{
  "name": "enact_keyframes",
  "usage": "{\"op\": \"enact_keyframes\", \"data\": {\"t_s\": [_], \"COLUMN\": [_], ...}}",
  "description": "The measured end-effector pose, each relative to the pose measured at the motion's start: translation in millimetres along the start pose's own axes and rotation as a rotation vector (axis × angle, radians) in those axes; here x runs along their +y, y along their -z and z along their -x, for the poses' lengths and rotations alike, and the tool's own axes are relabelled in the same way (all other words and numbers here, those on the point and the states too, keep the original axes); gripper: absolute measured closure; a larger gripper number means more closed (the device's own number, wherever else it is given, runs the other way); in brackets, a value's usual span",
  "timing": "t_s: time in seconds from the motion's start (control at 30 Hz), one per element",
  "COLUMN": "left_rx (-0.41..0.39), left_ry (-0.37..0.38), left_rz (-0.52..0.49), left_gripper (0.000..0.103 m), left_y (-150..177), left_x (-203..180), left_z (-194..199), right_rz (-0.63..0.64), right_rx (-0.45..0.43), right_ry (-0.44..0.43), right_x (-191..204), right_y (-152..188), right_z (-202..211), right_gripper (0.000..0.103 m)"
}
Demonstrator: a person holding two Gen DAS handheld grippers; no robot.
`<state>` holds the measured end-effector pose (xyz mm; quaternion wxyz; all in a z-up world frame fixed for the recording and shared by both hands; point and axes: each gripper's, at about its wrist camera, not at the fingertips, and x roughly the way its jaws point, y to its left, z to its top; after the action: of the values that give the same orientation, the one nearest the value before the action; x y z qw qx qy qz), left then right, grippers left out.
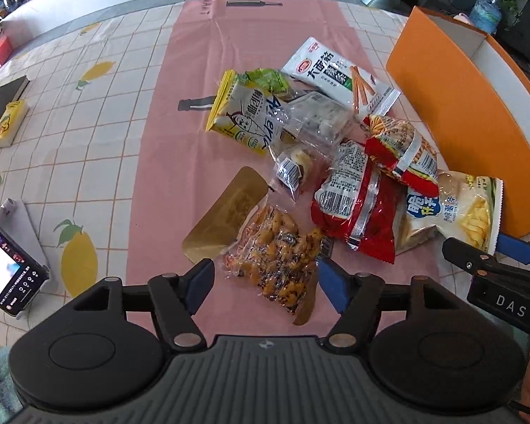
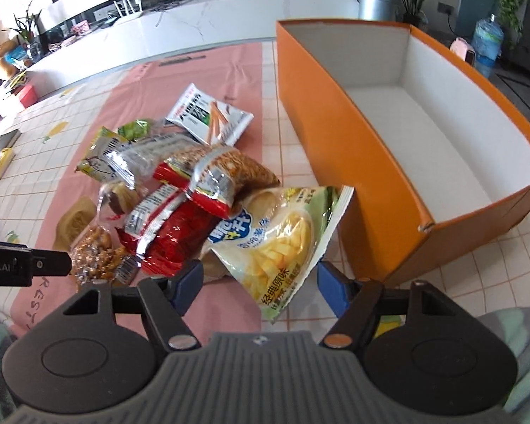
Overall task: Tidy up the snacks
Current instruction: 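Reach the right gripper to the yellow-white chip bag and close on it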
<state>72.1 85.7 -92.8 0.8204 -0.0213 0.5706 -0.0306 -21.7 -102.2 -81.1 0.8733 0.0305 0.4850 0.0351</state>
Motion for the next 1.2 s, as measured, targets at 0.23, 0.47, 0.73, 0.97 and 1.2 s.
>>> {"op": "enact_keyframes", "data": {"t_s": [0.23,0.47,0.73,0.97,1.2], "left_rx": [0.076,0.048,0.008,0.022,0.02], "left_ry": [0.002,0.018,-0.006,0.038,0.058], "left_rz": [0.008,0.0,0.04,0.047,0.073], "left_gripper": [0.024,0.023,0.023,0.022,0.022], "left_y": [-4,-10,-18,-11,-9], "left_x": [4,6,18,13,19], "left_z": [-31,-34,-28,-23,-18], "right_rz": [0.006,0.03,0.101,0.317,0.509], "right_rx": [0.017,0.051,0.073,-0.069,-0.046], "right_ry": [-0.002,-0.066,-0.105,0.035,0.01], "right_x": [5,17,35,38,44], "right_y": [-3,-5,-4,-18,-34], "right_z": [-18,-22,-16,15,-10], "right_gripper": [0.045,0.054,0.051,0.034,0.03]}}
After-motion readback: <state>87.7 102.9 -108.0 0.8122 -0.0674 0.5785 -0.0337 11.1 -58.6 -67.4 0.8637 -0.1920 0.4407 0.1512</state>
